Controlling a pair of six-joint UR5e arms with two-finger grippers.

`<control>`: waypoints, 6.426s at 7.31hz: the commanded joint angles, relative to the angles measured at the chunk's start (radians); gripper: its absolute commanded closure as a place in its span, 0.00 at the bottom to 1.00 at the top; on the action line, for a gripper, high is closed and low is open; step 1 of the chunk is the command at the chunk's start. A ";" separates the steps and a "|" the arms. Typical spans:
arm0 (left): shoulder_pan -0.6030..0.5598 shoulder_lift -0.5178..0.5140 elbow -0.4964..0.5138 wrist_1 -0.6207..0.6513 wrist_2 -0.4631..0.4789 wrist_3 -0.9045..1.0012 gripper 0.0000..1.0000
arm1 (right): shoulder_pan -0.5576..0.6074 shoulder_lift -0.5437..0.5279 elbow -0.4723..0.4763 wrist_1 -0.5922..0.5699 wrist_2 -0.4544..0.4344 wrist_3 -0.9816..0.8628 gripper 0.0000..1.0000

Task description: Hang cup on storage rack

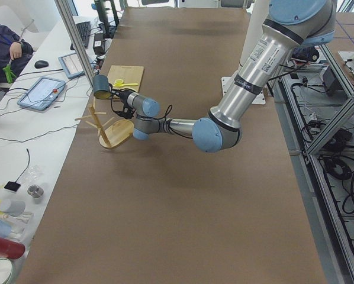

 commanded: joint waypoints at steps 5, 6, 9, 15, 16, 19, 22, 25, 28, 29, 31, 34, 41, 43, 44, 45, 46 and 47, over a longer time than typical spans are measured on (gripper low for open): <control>0.002 -0.002 0.089 -0.110 0.032 -0.003 1.00 | 0.000 -0.001 0.005 0.001 -0.002 0.036 0.00; 0.002 -0.002 0.090 -0.110 0.032 -0.003 1.00 | 0.000 0.000 0.005 0.001 -0.002 0.036 0.00; -0.001 -0.002 0.106 -0.119 0.029 -0.003 1.00 | 0.000 0.002 0.005 0.001 -0.002 0.036 0.00; -0.003 -0.001 0.175 -0.208 0.025 -0.004 1.00 | 0.000 0.002 0.005 0.001 -0.001 0.036 0.00; -0.007 -0.001 0.176 -0.208 0.023 -0.007 1.00 | 0.000 0.002 0.005 0.001 -0.001 0.036 0.00; -0.018 -0.001 0.194 -0.207 0.021 -0.009 1.00 | 0.000 0.002 0.005 0.001 -0.001 0.036 0.00; -0.018 -0.001 0.198 -0.207 0.023 -0.009 0.86 | 0.000 0.003 0.005 0.001 -0.001 0.036 0.00; -0.017 -0.002 0.193 -0.205 0.026 -0.006 0.01 | 0.000 0.003 0.005 0.001 -0.001 0.036 0.00; -0.017 0.004 0.143 -0.207 0.021 -0.001 0.01 | 0.000 0.002 0.002 -0.001 -0.001 0.036 0.00; -0.014 0.033 0.089 -0.207 0.021 0.000 0.01 | 0.000 0.002 0.002 -0.001 0.001 0.036 0.00; -0.009 0.090 -0.021 -0.207 0.020 0.002 0.01 | 0.000 0.002 0.001 0.001 0.001 0.036 0.00; -0.007 0.179 -0.218 -0.208 -0.043 0.084 0.01 | 0.000 0.000 -0.001 -0.001 0.001 0.036 0.00; -0.039 0.357 -0.446 -0.028 -0.530 1.091 0.01 | 0.002 -0.006 0.002 -0.001 -0.004 0.036 0.00; -0.121 0.358 -0.485 0.098 -0.638 1.321 0.01 | 0.002 -0.006 0.001 -0.001 -0.002 0.036 0.00; -0.151 0.380 -0.485 0.108 -0.649 1.500 0.01 | 0.002 -0.008 0.002 -0.001 -0.001 0.038 0.00; -0.179 0.418 -0.487 0.141 -0.649 1.713 0.01 | 0.002 -0.008 0.002 -0.001 0.002 0.038 0.00; -0.210 0.450 -0.487 0.187 -0.649 1.916 0.01 | 0.002 -0.008 0.001 -0.001 0.002 0.039 0.00; -0.223 0.479 -0.487 0.218 -0.647 2.054 0.01 | 0.002 -0.008 -0.001 -0.001 0.002 0.039 0.00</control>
